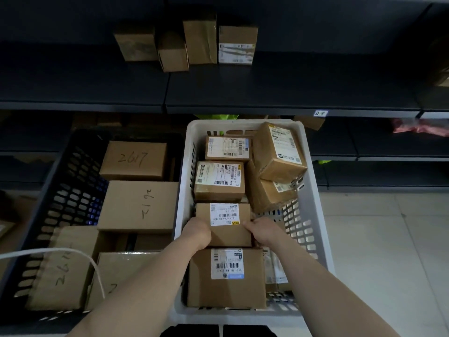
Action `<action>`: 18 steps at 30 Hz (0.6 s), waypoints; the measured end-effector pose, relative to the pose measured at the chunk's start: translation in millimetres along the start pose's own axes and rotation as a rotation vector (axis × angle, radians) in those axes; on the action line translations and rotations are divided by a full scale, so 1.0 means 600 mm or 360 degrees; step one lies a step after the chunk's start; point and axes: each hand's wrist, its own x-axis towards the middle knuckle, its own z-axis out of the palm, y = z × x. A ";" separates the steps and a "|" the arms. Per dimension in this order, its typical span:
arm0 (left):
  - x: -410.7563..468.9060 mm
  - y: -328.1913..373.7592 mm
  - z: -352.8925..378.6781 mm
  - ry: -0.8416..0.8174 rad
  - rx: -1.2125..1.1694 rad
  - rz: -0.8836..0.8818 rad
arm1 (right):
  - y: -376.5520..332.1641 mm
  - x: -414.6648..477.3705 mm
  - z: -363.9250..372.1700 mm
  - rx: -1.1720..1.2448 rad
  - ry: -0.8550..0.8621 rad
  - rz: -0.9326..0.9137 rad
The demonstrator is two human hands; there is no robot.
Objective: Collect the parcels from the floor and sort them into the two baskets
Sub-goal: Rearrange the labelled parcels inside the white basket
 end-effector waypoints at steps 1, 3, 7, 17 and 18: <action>-0.003 0.001 0.000 0.0004 0.0039 0.0009 | 0.000 -0.002 0.002 -0.0005 0.0020 0.0008; -0.007 0.004 0.002 0.0014 0.0053 0.0000 | 0.001 -0.004 0.010 -0.0075 0.0055 0.0007; -0.022 0.019 0.001 0.0052 0.0078 -0.0013 | -0.003 -0.014 0.001 -0.0157 0.0120 -0.0068; -0.038 0.176 -0.039 0.0441 -0.0277 0.0306 | -0.043 -0.041 -0.200 -0.0003 0.1090 -0.0561; -0.036 0.195 -0.040 0.0389 -0.0361 0.0378 | -0.043 -0.032 -0.211 -0.0078 0.1070 -0.0559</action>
